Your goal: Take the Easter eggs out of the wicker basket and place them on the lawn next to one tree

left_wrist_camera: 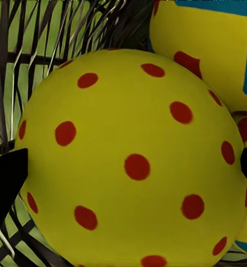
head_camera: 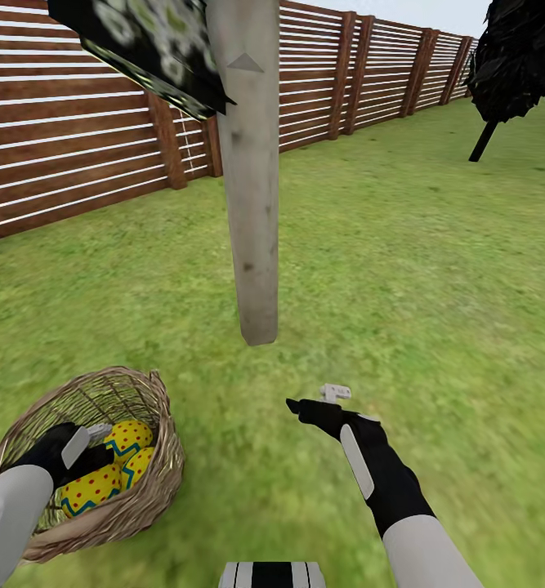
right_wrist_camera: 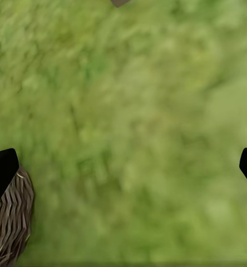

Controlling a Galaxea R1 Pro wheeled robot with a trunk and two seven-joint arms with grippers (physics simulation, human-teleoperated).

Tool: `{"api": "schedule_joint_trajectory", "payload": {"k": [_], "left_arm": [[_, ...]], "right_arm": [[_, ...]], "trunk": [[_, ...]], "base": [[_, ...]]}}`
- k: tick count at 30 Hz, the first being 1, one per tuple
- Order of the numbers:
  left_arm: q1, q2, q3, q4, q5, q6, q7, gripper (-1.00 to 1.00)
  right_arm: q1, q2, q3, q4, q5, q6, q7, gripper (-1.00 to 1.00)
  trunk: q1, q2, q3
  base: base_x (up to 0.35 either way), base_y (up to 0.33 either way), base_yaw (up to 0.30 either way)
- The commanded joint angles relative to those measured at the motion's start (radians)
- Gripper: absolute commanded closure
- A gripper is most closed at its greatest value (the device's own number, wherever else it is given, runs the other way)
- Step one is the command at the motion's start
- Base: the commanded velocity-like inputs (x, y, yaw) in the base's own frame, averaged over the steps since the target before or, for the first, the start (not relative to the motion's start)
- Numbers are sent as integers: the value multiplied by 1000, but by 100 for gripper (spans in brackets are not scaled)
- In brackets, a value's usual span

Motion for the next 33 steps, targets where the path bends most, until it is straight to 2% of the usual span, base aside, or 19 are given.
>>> {"api": "schedule_joint_trajectory", "payload": {"k": [1, 17, 19, 23, 33], "left_arm": [[0, 0, 0, -1, 9, 4, 8, 100], [0, 0, 0, -1, 11, 5, 9, 100], [0, 0, 0, -1, 10, 6, 6, 100], [0, 0, 0, -1, 9, 8, 2, 100], [0, 0, 0, 0, 8, 20, 0, 100]], "right_arm": [[0, 0, -1, -1, -4, 5, 0, -100], [-1, 0, -1, 0, -5, 5, -1, -100], [-1, 0, -1, 0, -5, 5, -1, -100], [0, 0, -1, 0, -5, 5, -1, -100], [-1, 0, -1, 0, -5, 5, -1, -100]], "trunk": [[0, 0, -1], [0, 0, -1], [-1, 0, 7], [-1, 0, 7], [-5, 2, 42]], "base": [[0, 0, 0], [0, 0, 0], [0, 0, 0], [0, 0, 0], [0, 0, 0]]}}
